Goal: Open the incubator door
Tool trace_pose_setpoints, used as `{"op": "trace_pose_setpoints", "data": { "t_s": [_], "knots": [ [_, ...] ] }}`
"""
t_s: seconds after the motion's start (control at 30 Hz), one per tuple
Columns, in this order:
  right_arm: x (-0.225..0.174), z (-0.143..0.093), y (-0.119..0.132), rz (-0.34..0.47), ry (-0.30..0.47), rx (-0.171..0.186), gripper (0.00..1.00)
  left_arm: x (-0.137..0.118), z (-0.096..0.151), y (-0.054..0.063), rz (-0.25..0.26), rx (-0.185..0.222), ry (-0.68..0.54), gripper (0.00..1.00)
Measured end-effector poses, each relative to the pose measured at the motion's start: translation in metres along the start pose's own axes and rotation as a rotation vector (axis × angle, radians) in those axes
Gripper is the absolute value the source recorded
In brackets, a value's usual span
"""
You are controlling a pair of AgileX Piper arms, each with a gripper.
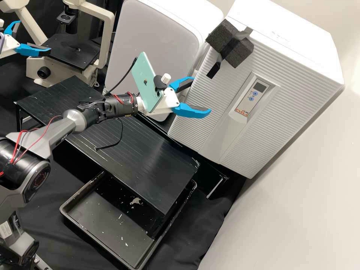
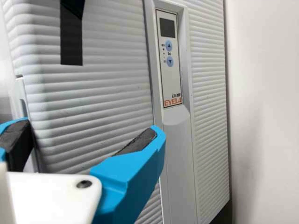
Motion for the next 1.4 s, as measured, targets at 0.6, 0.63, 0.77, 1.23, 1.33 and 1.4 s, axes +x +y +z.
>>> {"op": "trace_pose_setpoints", "data": {
  "t_s": [0.6, 0.63, 0.77, 1.23, 1.33, 1.4],
  "knots": [
    [0.000, -0.001, -0.002, -0.017, 0.020, -0.016, 0.00, 0.000, 0.000, 0.000, 0.000, 0.000, 0.000, 1.00],
    [0.000, -0.001, -0.002, -0.020, 0.021, -0.013, 0.00, 0.000, 0.000, 0.000, 0.000, 0.000, 0.000, 1.00],
    [0.000, -0.002, -0.002, -0.024, 0.026, -0.012, 0.00, 0.000, 0.000, 0.000, 0.000, 0.000, 0.000, 1.00],
    [-0.005, 0.000, 0.003, -0.052, 0.037, -0.010, 0.00, 0.000, 0.000, 0.000, 0.000, 0.000, 0.000, 1.00],
    [-0.009, 0.001, 0.009, -0.056, 0.037, -0.007, 0.00, 0.000, 0.000, 0.000, 0.000, 0.000, 0.000, 1.00],
    [-0.011, 0.003, 0.011, -0.064, 0.036, 0.006, 0.00, 0.000, 0.000, 0.000, 0.000, 0.000, 0.000, 1.00]
  ]
}}
